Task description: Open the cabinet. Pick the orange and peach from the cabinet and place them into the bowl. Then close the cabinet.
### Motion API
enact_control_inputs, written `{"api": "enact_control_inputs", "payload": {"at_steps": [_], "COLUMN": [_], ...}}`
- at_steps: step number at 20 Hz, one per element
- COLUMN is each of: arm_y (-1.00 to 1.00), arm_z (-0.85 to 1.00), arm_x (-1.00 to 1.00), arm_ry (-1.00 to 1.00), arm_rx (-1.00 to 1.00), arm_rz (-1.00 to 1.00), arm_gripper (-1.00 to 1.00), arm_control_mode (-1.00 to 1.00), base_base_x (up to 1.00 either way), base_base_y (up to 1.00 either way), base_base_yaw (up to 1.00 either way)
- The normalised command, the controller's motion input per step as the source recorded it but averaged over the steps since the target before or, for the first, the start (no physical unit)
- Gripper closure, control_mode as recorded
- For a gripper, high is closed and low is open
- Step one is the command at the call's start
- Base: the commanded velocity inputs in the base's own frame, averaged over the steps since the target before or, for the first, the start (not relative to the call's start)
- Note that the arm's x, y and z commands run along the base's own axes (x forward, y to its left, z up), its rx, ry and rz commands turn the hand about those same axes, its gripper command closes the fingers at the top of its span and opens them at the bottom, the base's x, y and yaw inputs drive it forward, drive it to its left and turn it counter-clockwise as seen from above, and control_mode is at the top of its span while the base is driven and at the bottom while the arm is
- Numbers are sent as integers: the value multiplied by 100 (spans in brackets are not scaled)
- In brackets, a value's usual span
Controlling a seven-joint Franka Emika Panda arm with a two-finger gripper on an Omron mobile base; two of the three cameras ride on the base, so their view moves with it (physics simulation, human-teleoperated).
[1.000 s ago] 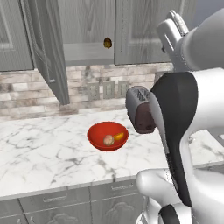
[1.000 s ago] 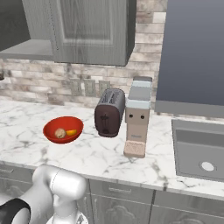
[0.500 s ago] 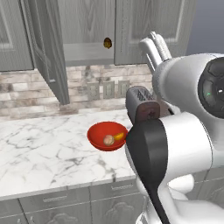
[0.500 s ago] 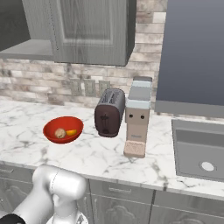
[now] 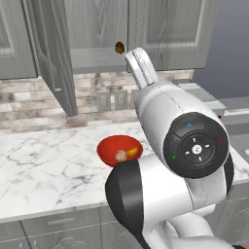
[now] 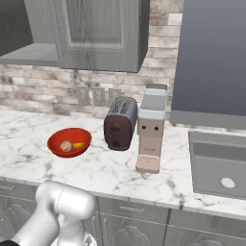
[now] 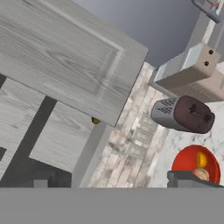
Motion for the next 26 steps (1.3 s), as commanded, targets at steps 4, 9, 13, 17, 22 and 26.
{"api": "enact_control_inputs", "payload": {"at_steps": [4, 9, 13, 17, 22, 26], "arm_y": [67, 62, 49, 48, 44, 40], "arm_z": [-3, 0, -1, -7, -20, -29], "arm_x": [-3, -7, 0, 0, 2, 19], "arm_ry": [-6, -10, -8, -7, -2, 0], "arm_rx": [0, 0, 0, 0, 0, 0], "arm_rz": [0, 0, -1, -5, -8, -9], "arm_gripper": [-100, -100, -100, -100, -100, -100], "arm_control_mode": [-100, -100, -100, -100, -100, -100], "base_base_x": [0, 0, 0, 0, 0, 0], "base_base_y": [0, 0, 0, 0, 0, 0], "base_base_yaw": [0, 0, 0, 0, 0, 0]}}
